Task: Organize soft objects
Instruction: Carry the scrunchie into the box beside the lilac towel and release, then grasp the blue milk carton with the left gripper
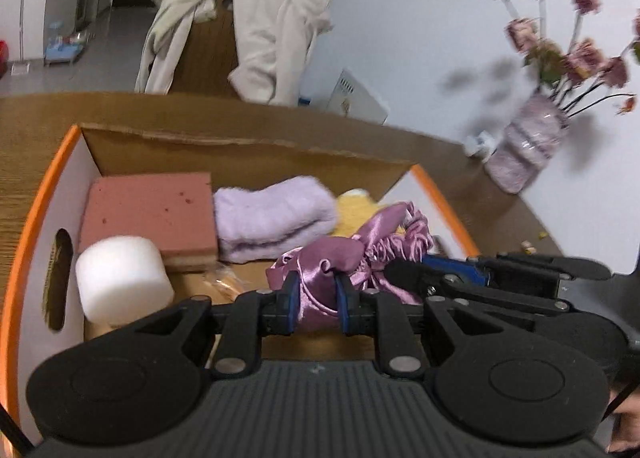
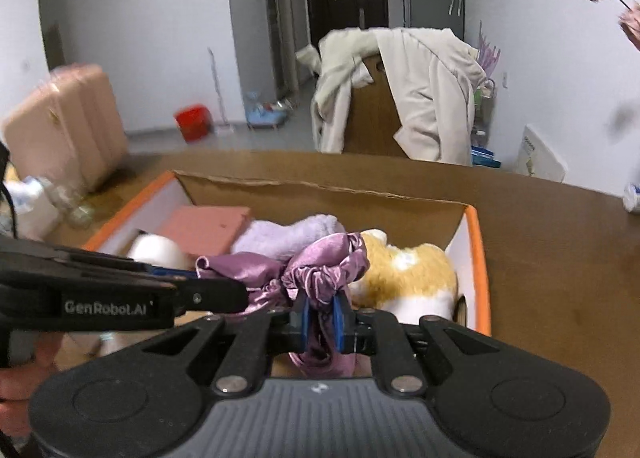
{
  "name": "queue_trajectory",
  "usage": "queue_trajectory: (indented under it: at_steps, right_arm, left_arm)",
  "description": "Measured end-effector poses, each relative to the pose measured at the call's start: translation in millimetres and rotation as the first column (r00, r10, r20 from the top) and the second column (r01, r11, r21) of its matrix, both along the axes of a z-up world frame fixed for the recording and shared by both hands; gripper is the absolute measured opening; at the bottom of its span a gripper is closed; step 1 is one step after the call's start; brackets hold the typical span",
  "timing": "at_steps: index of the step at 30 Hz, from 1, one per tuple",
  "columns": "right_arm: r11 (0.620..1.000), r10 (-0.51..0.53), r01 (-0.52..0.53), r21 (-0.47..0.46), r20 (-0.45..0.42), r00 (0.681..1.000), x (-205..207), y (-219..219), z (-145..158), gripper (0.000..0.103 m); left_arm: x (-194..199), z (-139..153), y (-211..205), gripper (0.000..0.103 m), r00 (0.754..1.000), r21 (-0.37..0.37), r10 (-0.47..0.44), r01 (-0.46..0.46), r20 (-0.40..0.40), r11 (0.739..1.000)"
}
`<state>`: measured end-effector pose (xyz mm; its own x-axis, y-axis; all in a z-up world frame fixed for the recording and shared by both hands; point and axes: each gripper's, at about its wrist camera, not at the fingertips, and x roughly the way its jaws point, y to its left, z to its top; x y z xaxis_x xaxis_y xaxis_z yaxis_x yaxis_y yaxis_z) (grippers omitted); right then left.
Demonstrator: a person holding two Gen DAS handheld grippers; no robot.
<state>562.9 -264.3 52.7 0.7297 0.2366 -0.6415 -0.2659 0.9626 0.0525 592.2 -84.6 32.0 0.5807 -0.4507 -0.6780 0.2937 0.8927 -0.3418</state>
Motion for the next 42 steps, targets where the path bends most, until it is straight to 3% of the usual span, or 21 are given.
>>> queue_trajectory:
  at_steps: [4, 6, 9, 13, 16, 18, 23, 33, 42]
  right_arm:
    - [0.998, 0.011, -0.014, -0.063, -0.05, 0.999, 22.0, 25.8, -16.3, 0.012]
    - [0.998, 0.041, -0.045, -0.053, -0.069, 0.997, 23.3, 33.2, -22.5, 0.012]
    - [0.996, 0.093, -0.093, 0.003, -0.09, 0.992, 21.3, 36.9, -25.3, 0.015]
    - [0.996, 0.088, -0.088, 0.0, -0.083, 0.993, 21.6, 40.1, -22.8, 0.018]
    - [0.995, 0.098, -0.099, -0.006, -0.081, 0.992, 18.1, 39.9, -16.3, 0.029]
    - [0.994, 0.104, -0.105, -0.014, -0.065, 0.992, 11.8, 38.7, -7.5, 0.035]
    - [0.996, 0.088, -0.088, -0.029, -0.007, 0.996, -13.0, 28.2, 25.2, 0.035]
    - [0.997, 0.065, -0.06, -0.04, 0.154, 0.986, -99.0, -9.3, 106.0, 0.039]
    - [0.997, 0.074, -0.068, -0.035, 0.241, 0.968, -172.9, -24.9, 143.9, 0.046]
  left_arm:
    - [21.1, -15.4, 11.0, 0.021, 0.997, 0.032, 0.042, -0.04, -0.057, 0.999]
    - [19.0, -15.2, 19.5, 0.023, 0.998, 0.049, 0.056, -0.054, -0.039, 0.997]
    - [12.9, -11.2, 31.9, 0.035, 0.997, 0.069, 0.081, -0.08, -0.005, 0.994]
    - [6.3, -5.8, 36.0, 0.044, 0.998, 0.096, 0.064, -0.065, 0.006, 0.993]
    - [-0.4, 2.6, 37.3, 0.048, 0.997, 0.107, 0.069, -0.071, 0.024, 0.992]
    - [-6.6, 12.2, 39.0, 0.048, 0.996, 0.105, 0.078, -0.081, 0.038, 0.991]
    - [-33.9, 47.6, 44.8, 0.048, 0.991, 0.104, 0.085, -0.096, 0.101, 0.99]
    - [-122.6, 128.1, 49.2, 0.055, 0.962, 0.117, 0.071, -0.104, 0.263, 0.988]
    - [-197.4, 158.8, 40.3, 0.064, 0.939, 0.142, 0.023, -0.076, 0.343, 0.987]
